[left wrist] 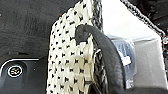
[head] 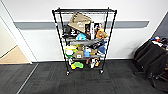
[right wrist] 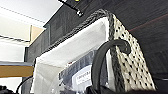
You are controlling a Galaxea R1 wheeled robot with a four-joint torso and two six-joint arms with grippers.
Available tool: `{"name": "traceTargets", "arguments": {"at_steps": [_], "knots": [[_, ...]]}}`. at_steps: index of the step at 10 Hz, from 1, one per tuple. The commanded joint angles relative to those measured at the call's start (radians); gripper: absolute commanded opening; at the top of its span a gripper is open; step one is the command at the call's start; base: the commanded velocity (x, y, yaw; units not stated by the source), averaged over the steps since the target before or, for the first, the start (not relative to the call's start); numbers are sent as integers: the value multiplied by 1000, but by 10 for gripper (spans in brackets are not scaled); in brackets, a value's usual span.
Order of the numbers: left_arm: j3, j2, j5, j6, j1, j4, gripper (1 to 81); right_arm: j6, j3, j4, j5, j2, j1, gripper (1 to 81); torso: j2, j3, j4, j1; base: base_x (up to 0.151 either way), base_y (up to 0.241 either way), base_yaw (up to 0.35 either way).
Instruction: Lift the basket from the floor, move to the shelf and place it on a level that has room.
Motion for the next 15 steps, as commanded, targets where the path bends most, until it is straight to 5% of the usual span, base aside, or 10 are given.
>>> {"name": "traceTargets", "arguments": {"at_steps": [1,7,11,13,15], "knots": [[151,-29,-135,17,-40,12,10,14,26,-3,-46,41,102,10,0,37,0,0,0,0,0],[29,75,-83,16,-39,34,10,20,21,3,-49,10,65,10,-1,122,0,-2,0,0,0],[25,90,-57,16,-39,42,10,18,44,1,-47,1,54,10,-2,112,0,-4,0,0,0],[47,80,-57,16,-36,42,10,17,41,1,-47,4,47,10,-2,177,0,-4,0,0,0],[54,77,-57,16,-29,42,10,18,35,1,-47,13,42,10,-2,193,0,-4,0,0,0]]}}
